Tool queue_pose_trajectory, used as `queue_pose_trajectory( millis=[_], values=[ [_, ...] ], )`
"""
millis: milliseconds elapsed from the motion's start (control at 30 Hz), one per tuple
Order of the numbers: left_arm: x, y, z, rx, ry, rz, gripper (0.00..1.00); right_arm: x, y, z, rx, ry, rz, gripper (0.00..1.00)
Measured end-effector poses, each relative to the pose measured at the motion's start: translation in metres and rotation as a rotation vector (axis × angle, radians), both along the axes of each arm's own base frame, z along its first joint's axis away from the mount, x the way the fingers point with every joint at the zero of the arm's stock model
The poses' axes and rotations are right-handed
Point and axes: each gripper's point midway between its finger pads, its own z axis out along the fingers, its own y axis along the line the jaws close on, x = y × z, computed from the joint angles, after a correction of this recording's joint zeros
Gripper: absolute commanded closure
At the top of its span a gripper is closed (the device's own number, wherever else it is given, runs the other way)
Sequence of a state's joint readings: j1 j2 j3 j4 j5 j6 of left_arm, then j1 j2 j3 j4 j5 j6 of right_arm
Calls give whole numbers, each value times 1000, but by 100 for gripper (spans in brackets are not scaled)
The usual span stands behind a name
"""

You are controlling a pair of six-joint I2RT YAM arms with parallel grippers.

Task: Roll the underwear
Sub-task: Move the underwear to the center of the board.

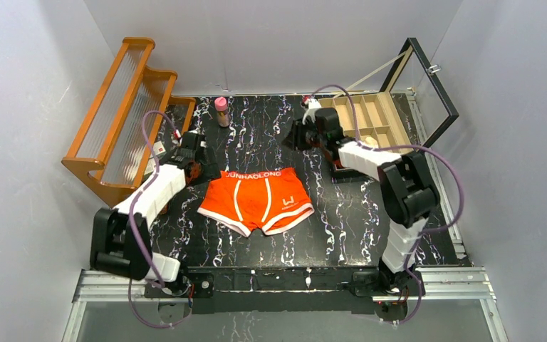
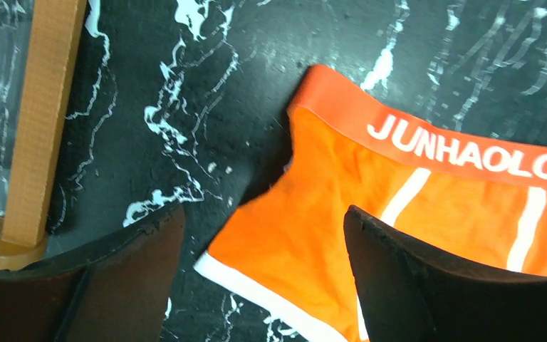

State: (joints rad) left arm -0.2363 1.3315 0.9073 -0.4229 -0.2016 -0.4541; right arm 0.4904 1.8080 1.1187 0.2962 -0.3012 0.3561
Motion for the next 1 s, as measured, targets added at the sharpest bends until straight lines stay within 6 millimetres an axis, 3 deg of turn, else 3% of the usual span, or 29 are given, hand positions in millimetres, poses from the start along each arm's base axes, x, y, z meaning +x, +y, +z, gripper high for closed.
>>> queue_pose_trajectory(
  millis=[67, 133, 200, 267, 367, 433, 533, 633, 700, 767, 833, 1000],
  values=[
    [8, 5, -10, 39, 45, 10, 18, 29, 2, 0, -48, -10, -41, 47],
    [17, 8, -6, 60, 52, 6, 18, 50, 3, 10, -89, -27, -69, 47],
    [25, 6, 10, 57, 18, -10, 18, 54, 0, 22, -113, -35, -75, 47],
    [29, -1, 27, 18, -25, -41, 19, 46, -5, 31, -115, -22, -65, 48],
    [17, -22, 45, -99, -59, -126, 23, 7, -6, 36, -56, 74, -9, 54],
    [5, -35, 41, -167, -43, -171, 26, -20, -4, 30, -24, 159, 32, 56],
    [-26, -48, 11, -254, 71, -196, 26, -69, 3, 0, -17, 322, 105, 57],
    [-62, -45, -25, -273, 219, -155, 26, -126, 11, -38, -67, 486, 180, 58],
    [-77, -43, -36, -276, 279, -124, 26, -156, 14, -53, -103, 556, 220, 58],
    [-80, -42, -39, -278, 293, -104, 25, -178, 18, -61, -131, 595, 257, 59],
    [-78, -41, -39, -278, 284, -88, 25, -187, 20, -66, -145, 609, 273, 59],
    [-66, -45, -38, -305, 231, -74, 24, -193, 19, -72, -168, 627, 280, 58]
  ],
)
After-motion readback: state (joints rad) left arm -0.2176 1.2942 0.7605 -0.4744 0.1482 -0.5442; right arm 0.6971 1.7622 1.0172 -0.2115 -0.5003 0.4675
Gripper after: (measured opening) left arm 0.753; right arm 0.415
